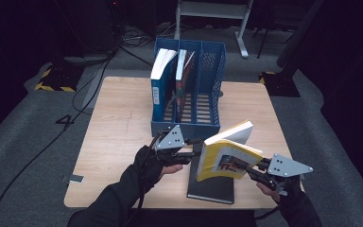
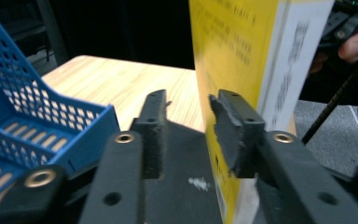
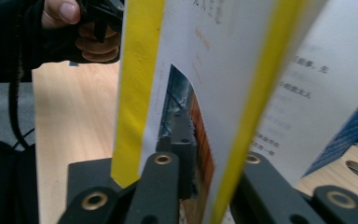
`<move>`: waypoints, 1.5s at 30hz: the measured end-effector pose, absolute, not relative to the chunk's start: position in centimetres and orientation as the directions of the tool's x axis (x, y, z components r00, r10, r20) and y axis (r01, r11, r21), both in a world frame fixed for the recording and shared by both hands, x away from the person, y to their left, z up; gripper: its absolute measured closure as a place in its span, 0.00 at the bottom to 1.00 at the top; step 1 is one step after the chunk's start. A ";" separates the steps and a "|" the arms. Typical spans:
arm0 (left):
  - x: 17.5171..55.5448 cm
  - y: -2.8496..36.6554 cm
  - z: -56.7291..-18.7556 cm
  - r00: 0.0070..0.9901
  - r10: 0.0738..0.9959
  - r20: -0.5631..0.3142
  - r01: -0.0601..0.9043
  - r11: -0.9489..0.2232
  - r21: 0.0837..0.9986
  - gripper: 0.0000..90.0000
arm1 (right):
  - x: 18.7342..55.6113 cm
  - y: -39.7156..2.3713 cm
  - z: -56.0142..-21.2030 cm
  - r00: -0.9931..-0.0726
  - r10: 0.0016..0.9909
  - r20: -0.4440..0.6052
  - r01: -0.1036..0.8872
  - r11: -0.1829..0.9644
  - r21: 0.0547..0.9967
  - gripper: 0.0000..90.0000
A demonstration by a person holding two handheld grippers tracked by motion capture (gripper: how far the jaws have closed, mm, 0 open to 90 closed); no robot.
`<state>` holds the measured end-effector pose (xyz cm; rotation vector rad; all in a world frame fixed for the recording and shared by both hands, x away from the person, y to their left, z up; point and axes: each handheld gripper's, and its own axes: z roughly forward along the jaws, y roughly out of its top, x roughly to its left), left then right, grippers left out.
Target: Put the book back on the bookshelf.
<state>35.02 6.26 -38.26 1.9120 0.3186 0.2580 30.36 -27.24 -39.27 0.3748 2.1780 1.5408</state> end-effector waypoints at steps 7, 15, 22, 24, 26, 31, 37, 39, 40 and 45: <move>34.8 7.6 -40.5 0.931 0.363 0.048 0.125 -0.437 0.891 0.52 | 30.2 -27.4 -39.3 -0.885 0.419 -0.205 -0.054 0.345 0.937 0.97; 34.0 7.6 -42.5 0.946 0.323 0.032 0.163 -0.560 0.813 0.34 | 30.1 -27.4 -39.3 -0.881 0.425 -0.210 -0.054 0.349 0.936 0.97; 33.9 5.5 -43.1 0.960 0.278 -0.013 0.164 -0.528 0.833 0.33 | 29.9 -27.3 -39.2 -0.880 0.422 -0.218 -0.063 0.352 0.934 0.97; 34.0 4.6 -43.1 0.961 0.277 -0.007 0.155 -0.516 0.842 0.36 | 29.9 -27.3 -39.2 -0.881 0.420 -0.219 -0.064 0.353 0.933 0.96; 34.2 3.8 -42.9 0.959 0.282 -0.009 0.152 -0.490 0.858 0.40 | 29.9 -27.3 -39.3 -0.880 0.420 -0.223 -0.066 0.356 0.932 0.95; 34.6 2.8 -42.0 0.960 0.279 0.008 0.123 -0.448 0.886 0.47 | 29.9 -27.3 -39.4 -0.876 0.424 -0.230 -0.067 0.365 0.929 0.93; 34.8 2.0 -39.9 0.963 0.269 0.016 0.086 -0.360 0.929 0.53 | 29.9 -27.6 -39.4 -0.860 0.446 -0.250 -0.071 0.380 0.922 0.86; 34.9 1.7 -39.4 0.967 0.253 0.020 0.070 -0.340 0.938 0.57 | 30.0 -27.9 -39.3 -0.852 0.457 -0.256 -0.072 0.381 0.922 0.84; 34.9 1.6 -39.3 0.968 0.250 0.022 0.066 -0.338 0.939 0.58 | 30.0 -28.0 -39.3 -0.847 0.467 -0.256 -0.070 0.379 0.923 0.83; 34.8 1.1 -38.9 0.970 0.240 0.046 0.039 -0.337 0.941 0.68 | 30.1 -28.5 -39.2 -0.825 0.501 -0.261 -0.066 0.373 0.926 0.77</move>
